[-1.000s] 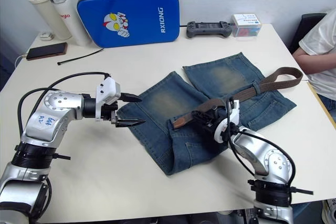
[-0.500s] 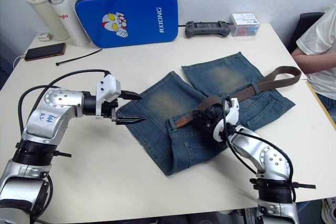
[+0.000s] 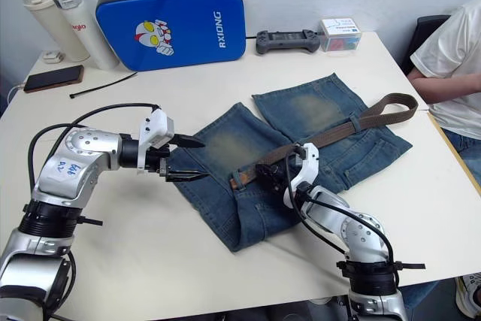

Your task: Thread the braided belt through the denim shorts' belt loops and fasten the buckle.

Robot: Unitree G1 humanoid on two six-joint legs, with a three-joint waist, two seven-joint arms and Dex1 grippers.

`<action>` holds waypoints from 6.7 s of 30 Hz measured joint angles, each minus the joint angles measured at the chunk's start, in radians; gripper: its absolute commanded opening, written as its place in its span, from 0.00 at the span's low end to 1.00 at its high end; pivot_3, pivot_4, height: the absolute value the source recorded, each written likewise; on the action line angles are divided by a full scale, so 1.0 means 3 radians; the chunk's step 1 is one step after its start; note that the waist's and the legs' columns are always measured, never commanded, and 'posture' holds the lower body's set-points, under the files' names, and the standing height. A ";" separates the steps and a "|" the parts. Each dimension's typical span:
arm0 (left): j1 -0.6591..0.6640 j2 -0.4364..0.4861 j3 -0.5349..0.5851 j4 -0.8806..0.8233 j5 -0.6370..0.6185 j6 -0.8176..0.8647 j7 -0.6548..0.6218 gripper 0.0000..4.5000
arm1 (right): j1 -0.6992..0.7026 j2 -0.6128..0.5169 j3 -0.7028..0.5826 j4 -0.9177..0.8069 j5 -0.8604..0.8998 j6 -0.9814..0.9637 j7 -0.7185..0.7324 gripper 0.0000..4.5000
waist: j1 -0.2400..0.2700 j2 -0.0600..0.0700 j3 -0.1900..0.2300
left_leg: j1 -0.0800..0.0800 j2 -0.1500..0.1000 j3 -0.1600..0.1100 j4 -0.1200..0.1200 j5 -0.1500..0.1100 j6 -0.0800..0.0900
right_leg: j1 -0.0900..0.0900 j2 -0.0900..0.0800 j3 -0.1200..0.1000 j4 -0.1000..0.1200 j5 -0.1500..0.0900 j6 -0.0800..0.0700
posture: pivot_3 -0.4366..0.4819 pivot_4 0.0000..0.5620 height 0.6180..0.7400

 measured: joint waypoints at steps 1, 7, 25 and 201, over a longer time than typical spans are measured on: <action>0.0008 0.0000 -0.0006 -0.0021 0.0000 0.0001 0.0000 1.00 | -0.0011 0.0000 0.0012 -0.0005 -0.0025 0.0022 0.0005 0.00 | 0.0000 0.0000 0.0000 | 0.0000 0.0000 0.0000 0.0000 0.0000 -0.0001 | 0.0000 0.0000 0.0000 0.0000 0.0000 0.0000 | 0.48 0.27 1.00; 0.0058 -0.0013 -0.0071 -0.0059 0.0000 0.0000 -0.0002 1.00 | -0.0209 -0.0071 0.0305 -0.0073 -0.0421 0.0329 0.0078 0.00 | -0.0002 -0.0001 0.0000 | 0.0001 0.0000 0.0000 0.0000 0.0000 -0.0002 | -0.0001 0.0000 0.0000 0.0002 -0.0001 -0.0002 | 0.48 0.27 1.00; 0.0059 -0.0019 -0.0252 -0.0020 0.0134 -0.0284 -0.0123 1.00 | -0.0065 -0.0022 -0.0029 -0.0424 -0.0098 0.0890 0.0025 0.99 | 0.0024 0.0003 0.0001 | -0.0002 -0.0002 0.0000 0.0001 -0.0001 -0.0001 | -0.0002 -0.0003 0.0000 0.0004 -0.0001 -0.0002 | 0.48 0.27 1.00; -0.0592 0.0633 -0.0465 0.1888 0.0249 -0.1280 -0.1283 0.88 | -0.0807 -0.2437 -0.0251 -0.0597 -0.2114 0.1102 0.2996 1.00 | 0.0095 0.0012 0.0011 | -0.0016 0.0007 0.0000 0.0003 -0.0001 -0.0009 | -0.0017 0.0005 -0.0003 0.0001 0.0001 -0.0014 | 0.48 0.27 1.00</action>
